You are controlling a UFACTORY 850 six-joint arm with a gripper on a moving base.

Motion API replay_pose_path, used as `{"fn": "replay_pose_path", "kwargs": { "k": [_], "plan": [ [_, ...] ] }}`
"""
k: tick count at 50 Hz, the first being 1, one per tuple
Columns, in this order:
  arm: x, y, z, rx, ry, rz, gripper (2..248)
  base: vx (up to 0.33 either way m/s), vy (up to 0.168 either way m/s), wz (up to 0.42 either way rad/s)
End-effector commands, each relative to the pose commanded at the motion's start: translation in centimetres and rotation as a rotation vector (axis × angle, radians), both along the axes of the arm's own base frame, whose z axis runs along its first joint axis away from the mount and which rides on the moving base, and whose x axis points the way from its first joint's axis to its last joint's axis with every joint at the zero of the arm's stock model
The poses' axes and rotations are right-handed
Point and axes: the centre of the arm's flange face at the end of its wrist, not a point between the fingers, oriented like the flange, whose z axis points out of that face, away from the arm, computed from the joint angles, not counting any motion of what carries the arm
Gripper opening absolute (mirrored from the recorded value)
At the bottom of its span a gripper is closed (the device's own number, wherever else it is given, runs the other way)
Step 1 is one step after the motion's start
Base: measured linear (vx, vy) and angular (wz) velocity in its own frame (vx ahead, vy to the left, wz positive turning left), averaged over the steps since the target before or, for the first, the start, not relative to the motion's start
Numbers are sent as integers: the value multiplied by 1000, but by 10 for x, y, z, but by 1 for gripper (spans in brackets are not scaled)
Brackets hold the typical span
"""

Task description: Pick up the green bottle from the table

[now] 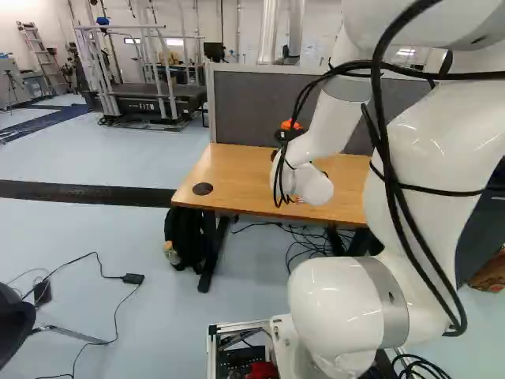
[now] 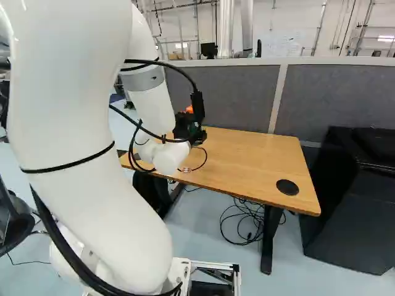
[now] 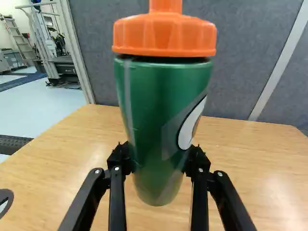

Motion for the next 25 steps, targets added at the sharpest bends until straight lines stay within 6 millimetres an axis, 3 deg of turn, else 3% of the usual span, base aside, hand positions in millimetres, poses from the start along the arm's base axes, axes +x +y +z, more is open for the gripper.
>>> {"fn": "replay_pose_path", "kwargs": {
  "k": [25],
  "plan": [
    [-33,12,8,3,37,27,121,0,0,0]
  ]
}}
